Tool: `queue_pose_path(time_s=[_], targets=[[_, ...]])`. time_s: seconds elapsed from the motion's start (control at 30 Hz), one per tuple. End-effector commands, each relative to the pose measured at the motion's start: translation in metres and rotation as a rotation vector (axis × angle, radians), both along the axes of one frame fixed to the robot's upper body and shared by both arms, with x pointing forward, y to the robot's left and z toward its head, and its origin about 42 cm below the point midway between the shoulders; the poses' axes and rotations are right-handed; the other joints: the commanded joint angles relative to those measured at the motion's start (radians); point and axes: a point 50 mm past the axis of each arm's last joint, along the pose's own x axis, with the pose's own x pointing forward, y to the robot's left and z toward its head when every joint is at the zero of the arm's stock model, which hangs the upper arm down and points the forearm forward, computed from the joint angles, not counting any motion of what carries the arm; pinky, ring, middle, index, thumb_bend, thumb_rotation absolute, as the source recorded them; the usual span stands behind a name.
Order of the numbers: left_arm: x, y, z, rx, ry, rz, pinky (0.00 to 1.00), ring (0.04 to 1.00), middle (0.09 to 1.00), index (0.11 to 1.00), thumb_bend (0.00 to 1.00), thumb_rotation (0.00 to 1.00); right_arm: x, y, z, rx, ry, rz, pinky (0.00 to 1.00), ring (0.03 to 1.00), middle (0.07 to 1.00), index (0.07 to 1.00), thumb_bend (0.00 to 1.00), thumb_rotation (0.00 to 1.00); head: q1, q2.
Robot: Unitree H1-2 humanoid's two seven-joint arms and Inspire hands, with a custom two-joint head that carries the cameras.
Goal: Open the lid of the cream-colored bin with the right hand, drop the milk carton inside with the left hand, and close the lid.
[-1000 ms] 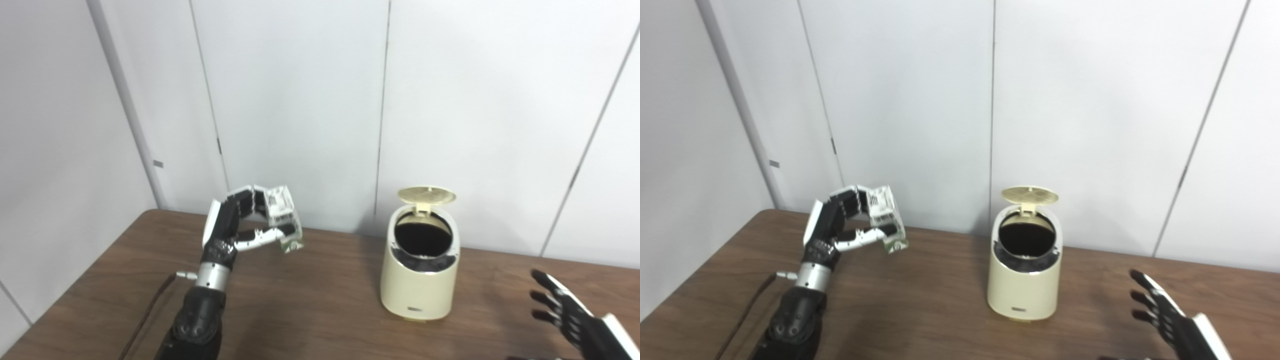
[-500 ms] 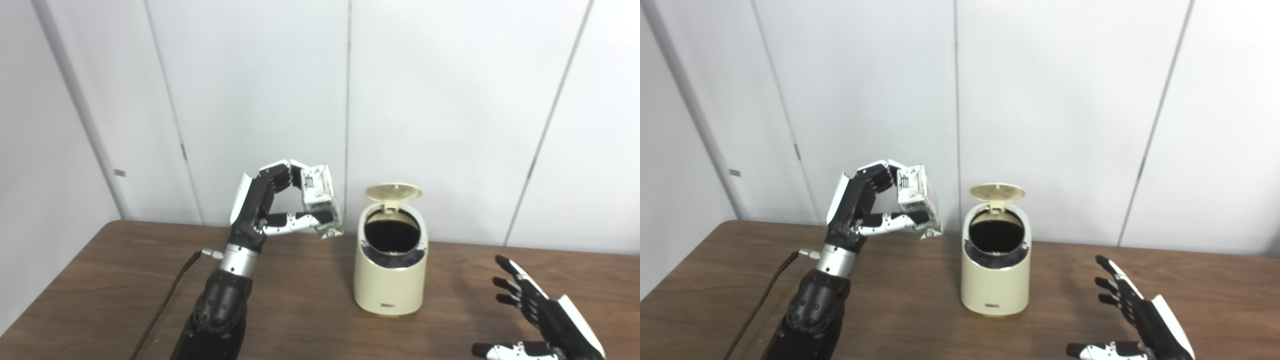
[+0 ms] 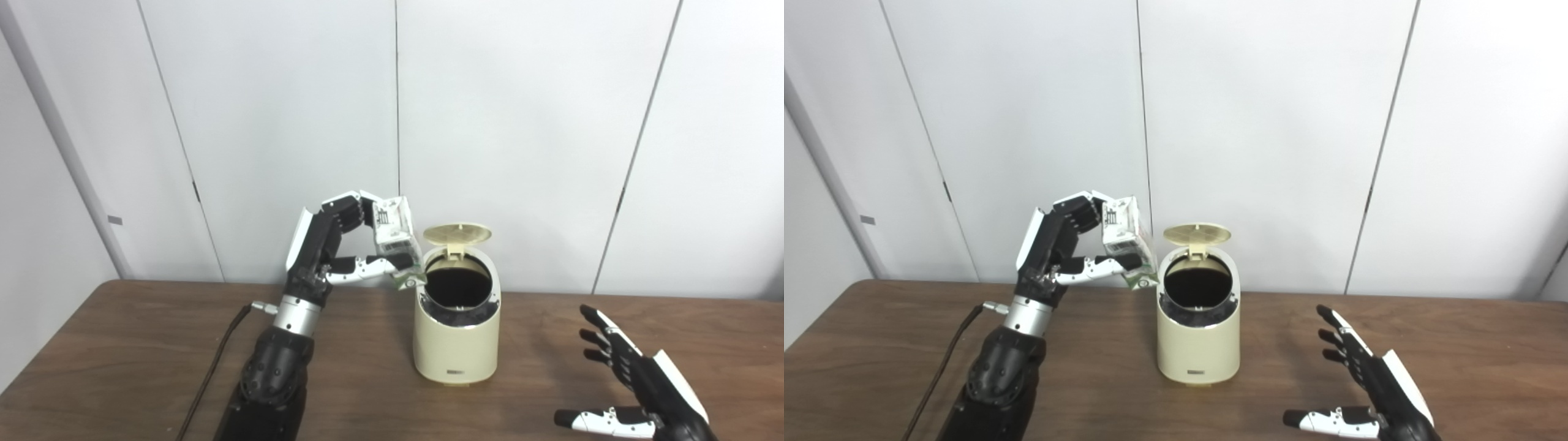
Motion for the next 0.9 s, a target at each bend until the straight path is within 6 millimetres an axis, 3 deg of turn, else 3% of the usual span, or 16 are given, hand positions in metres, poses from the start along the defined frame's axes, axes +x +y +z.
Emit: queue_pose_path(time_s=[0.0, 0.4, 0.87], targets=[[0.008, -0.013, 0.037, -0.021, -0.111, -0.037, 0.48, 0.528, 0.476, 0.519, 0.52, 0.0, 0.005, 0.003, 0.017, 0.004, -0.093, 0.018, 0.82, 0.911, 0.971, 0.947, 0.79, 0.15, -0.005, 0.002], [0.019, -0.034, 0.028, -0.011, -0.052, -0.095, 0.48, 0.519, 0.476, 0.517, 0.52, 0.0, 0.003, 0.003, 0.014, -0.009, -0.107, -0.001, 0.8, 0.903, 0.968, 0.938, 0.79, 0.17, -0.034, 0.002], [0.03, -0.046, 0.018, 0.096, -0.036, 0.021, 0.49, 0.528, 0.484, 0.507, 0.52, 0.0, 0.001, 0.004, 0.01, 0.01, -0.107, -0.011, 0.82, 0.905, 0.971, 0.939, 0.79, 0.16, -0.056, 0.009]])
